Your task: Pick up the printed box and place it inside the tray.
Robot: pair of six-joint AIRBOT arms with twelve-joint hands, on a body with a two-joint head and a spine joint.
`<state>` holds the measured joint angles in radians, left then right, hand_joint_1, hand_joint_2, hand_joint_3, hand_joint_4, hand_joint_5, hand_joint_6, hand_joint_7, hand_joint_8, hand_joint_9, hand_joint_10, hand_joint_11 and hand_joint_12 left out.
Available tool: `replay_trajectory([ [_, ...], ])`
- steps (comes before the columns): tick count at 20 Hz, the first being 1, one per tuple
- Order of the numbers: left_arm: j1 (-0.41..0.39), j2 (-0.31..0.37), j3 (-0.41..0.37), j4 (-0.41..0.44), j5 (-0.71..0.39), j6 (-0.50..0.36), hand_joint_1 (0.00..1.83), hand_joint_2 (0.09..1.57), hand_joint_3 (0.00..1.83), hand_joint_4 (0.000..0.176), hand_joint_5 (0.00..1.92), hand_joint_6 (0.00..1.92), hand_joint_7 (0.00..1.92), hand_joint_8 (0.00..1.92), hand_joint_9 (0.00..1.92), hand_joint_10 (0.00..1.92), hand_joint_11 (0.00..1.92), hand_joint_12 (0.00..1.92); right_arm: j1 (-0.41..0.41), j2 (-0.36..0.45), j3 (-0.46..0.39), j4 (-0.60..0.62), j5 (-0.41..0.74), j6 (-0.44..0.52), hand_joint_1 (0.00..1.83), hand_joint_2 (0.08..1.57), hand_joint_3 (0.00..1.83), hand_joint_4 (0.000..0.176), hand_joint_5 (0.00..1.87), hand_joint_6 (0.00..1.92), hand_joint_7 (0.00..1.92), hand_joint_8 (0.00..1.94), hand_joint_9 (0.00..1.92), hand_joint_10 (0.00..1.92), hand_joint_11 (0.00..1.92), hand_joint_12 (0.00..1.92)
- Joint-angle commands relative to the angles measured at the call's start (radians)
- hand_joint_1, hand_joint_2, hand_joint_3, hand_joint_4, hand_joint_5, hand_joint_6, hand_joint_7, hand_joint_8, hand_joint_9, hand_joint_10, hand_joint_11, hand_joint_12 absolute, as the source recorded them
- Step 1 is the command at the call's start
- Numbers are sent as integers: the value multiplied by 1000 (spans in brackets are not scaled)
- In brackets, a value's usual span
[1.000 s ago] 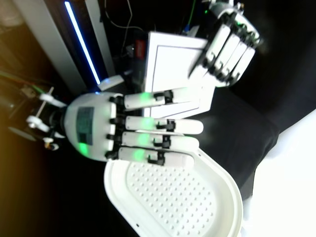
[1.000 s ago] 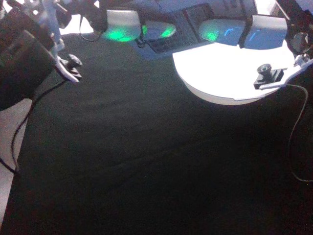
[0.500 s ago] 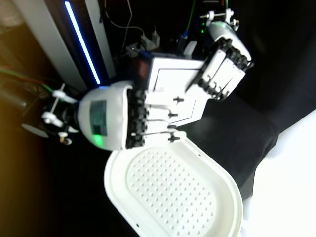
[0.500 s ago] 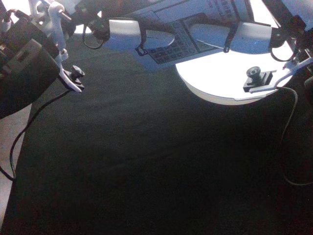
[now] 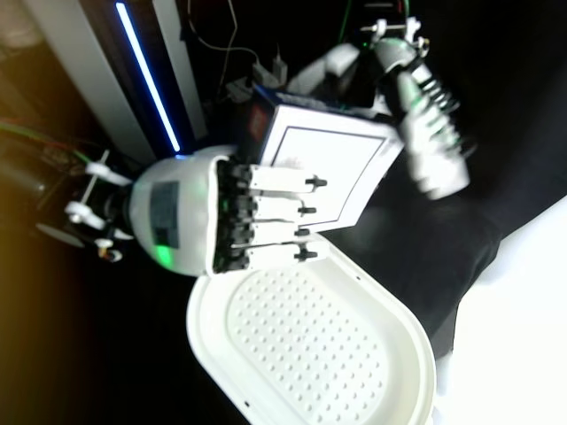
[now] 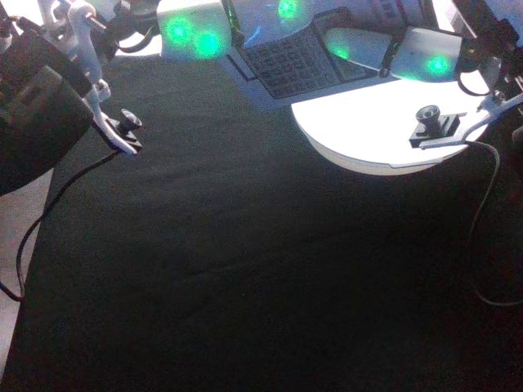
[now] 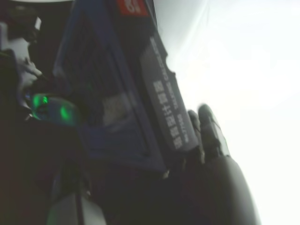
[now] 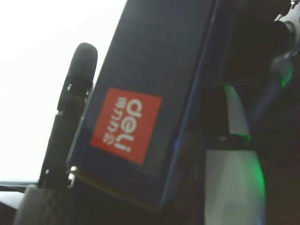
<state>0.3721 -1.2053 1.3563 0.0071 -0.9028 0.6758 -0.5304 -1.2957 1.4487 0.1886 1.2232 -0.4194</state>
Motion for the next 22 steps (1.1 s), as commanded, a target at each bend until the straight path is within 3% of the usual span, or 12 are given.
replay_trajectory([
  [1, -4, 17, -5, -9, -126, -13, 302, 740, 0, 176, 0, 0, 0, 0, 0, 0, 0, 0, 14, 10, 4, 8, 125, 11, 1144, 1114, 1, 0, 979, 993, 1322, 580, 1336, 981, 1184, 1413],
  [5, 29, 54, -28, -27, -174, -26, 360, 749, 0, 176, 0, 0, 0, 0, 0, 0, 0, 0, 14, 43, 5, 4, 127, 11, 1143, 1122, 0, 0, 963, 1014, 1255, 818, 1321, 1086, 1155, 1406],
  [8, 59, 88, -53, -43, -216, -25, 239, 805, 21, 176, 0, 0, 0, 0, 0, 0, 0, 0, 14, 71, 5, -16, 128, 11, 1155, 1114, 0, 0, 977, 986, 1270, 764, 1316, 1049, 1152, 1410],
  [11, 91, 109, -68, -82, -245, -16, 146, 894, 46, 173, 0, 0, 0, 0, 0, 0, 0, 0, 14, 113, 6, -42, 127, 9, 1149, 1129, 0, 0, 952, 1021, 1159, 655, 1196, 980, 1040, 1417],
  [12, 106, 119, -78, -93, -260, -16, 136, 925, 24, 171, 0, 0, 0, 0, 0, 0, 0, 0, 14, 124, 7, -47, 126, -4, 1244, 1109, 0, 0, 946, 877, 1105, 964, 1183, 975, 1035, 1428],
  [15, 145, 148, -103, -115, -307, -17, 146, 875, 0, 176, 0, 0, 0, 0, 0, 0, 0, 0, 24, 153, 4, -48, 113, -90, 1252, 1139, 4, 0, 844, 1026, 1036, 1116, 1155, 1013, 996, 1472],
  [18, 174, 163, -115, -128, -346, -17, 126, 863, 0, 176, 0, 0, 0, 0, 0, 0, 0, 0, 62, 185, -21, -66, 93, -198, 1264, 1118, 0, 0, 887, 925, 1087, 1050, 1287, 970, 1166, 1434],
  [19, 183, 167, -121, -130, -354, -17, 131, 865, 0, 167, 0, 0, 0, 0, 0, 0, 0, 0, 75, 192, -26, -77, 82, -213, 1266, 1107, 0, 0, 918, 873, 1106, 1018, 1312, 969, 1185, 1494],
  [20, 191, 170, -125, -132, -360, -17, 117, 876, 0, 160, 0, 0, 0, 0, 0, 0, 0, 0, 92, 199, -31, -91, 63, -248, 1180, 1107, 0, 0, 982, 928, 1118, 958, 1283, 1145, 1192, 1605],
  [21, 199, 171, -128, -135, -365, -17, 89, 889, 4, 163, 0, 0, 0, 0, 0, 0, 0, 0, 112, 210, -47, -104, 33, -314, 1235, 1142, 0, 0, 922, 850, 989, 1237, 1126, 1241, 1032, 1626],
  [22, 207, 171, -130, -138, -371, -17, 75, 892, 5, 163, 0, 0, 0, 0, 0, 0, 0, 0, 134, 227, -70, -115, -6, -395, 1155, 1148, 0, 0, 915, 1026, 948, 1206, 1085, 1288, 1012, 1618],
])
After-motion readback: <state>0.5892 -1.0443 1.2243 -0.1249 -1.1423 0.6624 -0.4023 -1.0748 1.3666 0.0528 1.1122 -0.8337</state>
